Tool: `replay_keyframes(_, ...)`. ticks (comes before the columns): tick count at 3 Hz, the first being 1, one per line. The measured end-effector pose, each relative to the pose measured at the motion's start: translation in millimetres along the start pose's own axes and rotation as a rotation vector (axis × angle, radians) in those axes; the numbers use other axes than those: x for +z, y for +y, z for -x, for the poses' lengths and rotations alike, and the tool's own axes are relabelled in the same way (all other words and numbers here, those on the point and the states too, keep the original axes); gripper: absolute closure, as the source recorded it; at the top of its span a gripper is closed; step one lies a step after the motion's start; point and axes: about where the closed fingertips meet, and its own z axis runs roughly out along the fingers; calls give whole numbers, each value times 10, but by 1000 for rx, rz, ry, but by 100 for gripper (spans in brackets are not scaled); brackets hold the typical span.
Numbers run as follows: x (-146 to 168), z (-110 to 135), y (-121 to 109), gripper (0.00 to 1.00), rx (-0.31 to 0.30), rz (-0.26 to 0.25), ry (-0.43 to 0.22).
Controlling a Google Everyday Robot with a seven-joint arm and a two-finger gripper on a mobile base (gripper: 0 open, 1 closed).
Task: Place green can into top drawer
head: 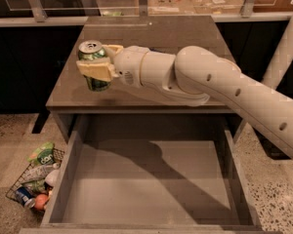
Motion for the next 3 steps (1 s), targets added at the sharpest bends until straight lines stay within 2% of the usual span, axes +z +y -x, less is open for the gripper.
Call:
replay_keyframes(1,-382,82,154,100,-2,11,19)
replay_keyframes(2,-698,-82,281,100,8,6,28)
replay_keyframes(3,-1017,-434,436,100,43,-6,26)
